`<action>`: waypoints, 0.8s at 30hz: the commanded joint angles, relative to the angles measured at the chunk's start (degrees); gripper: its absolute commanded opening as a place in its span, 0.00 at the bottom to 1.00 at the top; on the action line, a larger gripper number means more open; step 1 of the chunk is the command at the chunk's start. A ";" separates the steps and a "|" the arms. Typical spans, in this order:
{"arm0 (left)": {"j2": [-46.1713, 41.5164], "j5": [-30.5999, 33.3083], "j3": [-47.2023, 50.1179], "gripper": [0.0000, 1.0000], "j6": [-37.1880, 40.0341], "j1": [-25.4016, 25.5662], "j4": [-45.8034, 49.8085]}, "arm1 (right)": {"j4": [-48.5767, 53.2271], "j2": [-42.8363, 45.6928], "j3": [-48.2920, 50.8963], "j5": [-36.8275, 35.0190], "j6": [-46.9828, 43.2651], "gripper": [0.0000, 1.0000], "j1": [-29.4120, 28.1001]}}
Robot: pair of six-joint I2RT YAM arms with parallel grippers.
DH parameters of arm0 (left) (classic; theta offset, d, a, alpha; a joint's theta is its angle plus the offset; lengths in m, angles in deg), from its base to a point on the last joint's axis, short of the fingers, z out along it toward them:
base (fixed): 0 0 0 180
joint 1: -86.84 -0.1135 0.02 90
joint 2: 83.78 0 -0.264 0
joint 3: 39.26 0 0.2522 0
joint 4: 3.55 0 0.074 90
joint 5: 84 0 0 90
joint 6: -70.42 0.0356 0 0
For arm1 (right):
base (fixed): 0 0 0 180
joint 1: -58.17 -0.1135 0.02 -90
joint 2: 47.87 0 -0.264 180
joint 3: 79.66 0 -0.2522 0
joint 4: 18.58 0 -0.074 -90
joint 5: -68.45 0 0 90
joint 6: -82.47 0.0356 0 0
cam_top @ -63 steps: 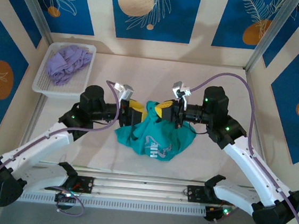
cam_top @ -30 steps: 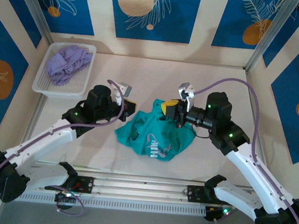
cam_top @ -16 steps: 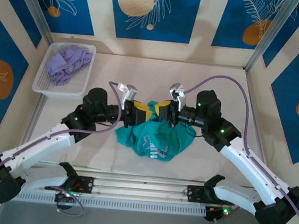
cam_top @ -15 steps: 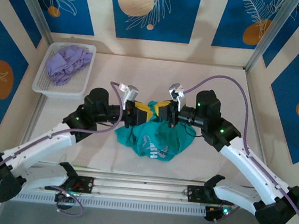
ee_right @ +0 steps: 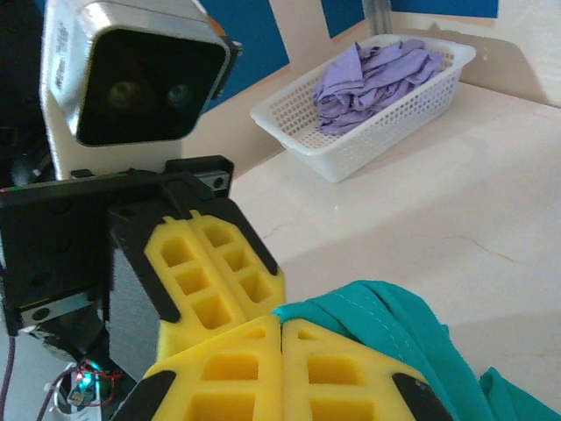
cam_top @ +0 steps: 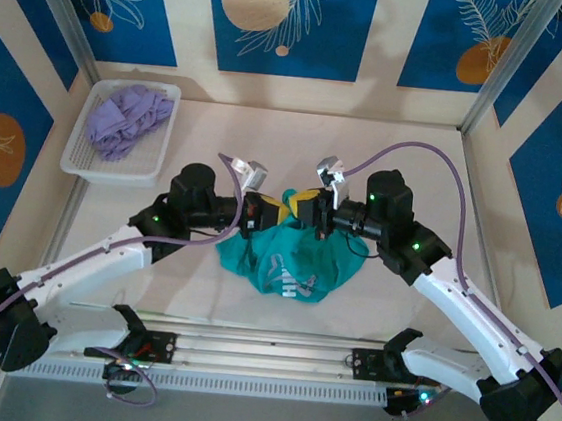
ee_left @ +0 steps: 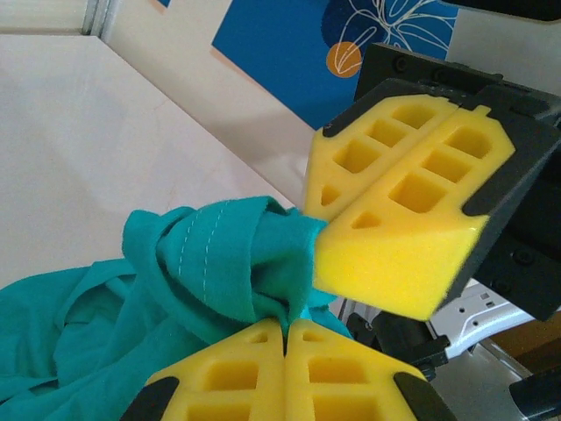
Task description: Fold the inside-out t-shirt
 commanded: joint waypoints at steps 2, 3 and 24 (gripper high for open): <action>-4.23 -0.25 0.15 0.00 1.99 -2.12 -0.02 | 2.34 1.07 -1.75 -5.17 -0.84 0.00 -0.19; -4.86 -0.51 0.38 0.00 2.08 -2.58 -0.13 | 2.67 1.09 -1.82 -5.59 -0.82 0.00 -0.15; -10.04 -2.92 1.81 0.00 5.77 -5.34 0.79 | 3.24 -4.01 -2.46 -2.03 -2.84 0.00 -2.16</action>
